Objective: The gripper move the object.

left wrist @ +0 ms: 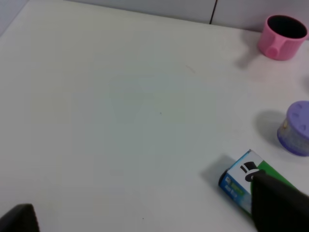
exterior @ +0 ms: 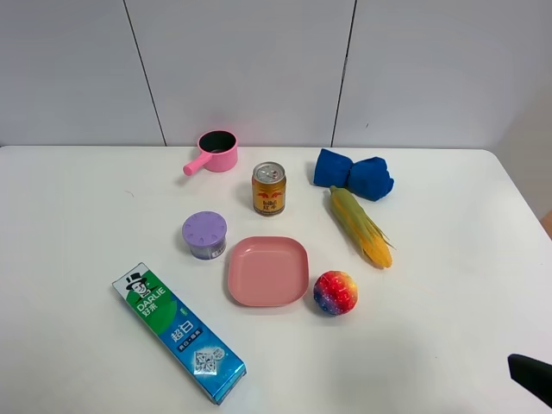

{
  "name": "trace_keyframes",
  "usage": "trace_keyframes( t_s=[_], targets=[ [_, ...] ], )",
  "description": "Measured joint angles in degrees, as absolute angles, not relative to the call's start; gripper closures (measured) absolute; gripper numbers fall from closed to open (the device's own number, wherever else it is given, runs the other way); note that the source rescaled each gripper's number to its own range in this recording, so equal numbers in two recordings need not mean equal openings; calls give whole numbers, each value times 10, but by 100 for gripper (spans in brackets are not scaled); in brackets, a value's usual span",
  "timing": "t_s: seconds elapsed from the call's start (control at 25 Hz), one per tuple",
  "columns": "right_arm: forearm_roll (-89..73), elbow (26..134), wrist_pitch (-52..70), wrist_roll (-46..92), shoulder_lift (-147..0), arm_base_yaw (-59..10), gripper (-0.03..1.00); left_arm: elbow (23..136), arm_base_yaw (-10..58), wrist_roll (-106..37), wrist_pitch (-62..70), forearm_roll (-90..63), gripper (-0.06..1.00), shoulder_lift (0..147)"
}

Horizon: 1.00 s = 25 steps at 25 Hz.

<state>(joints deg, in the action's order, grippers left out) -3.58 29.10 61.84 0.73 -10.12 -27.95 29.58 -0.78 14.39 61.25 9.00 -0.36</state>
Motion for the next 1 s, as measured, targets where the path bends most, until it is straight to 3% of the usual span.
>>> trace_keyframes(
  t_s=[0.44, 0.84, 1.0],
  targets=[
    [-43, 290, 618, 7, 2, -147, 13, 296, -8, 144, 613, 90, -6, -4],
    [-46, 290, 618, 7, 2, 55, 13, 296, -8, 144, 613, 90, -6, -4],
    [-46, 290, 618, 7, 2, 74, 13, 296, -8, 144, 613, 90, -6, -4]
  ],
)
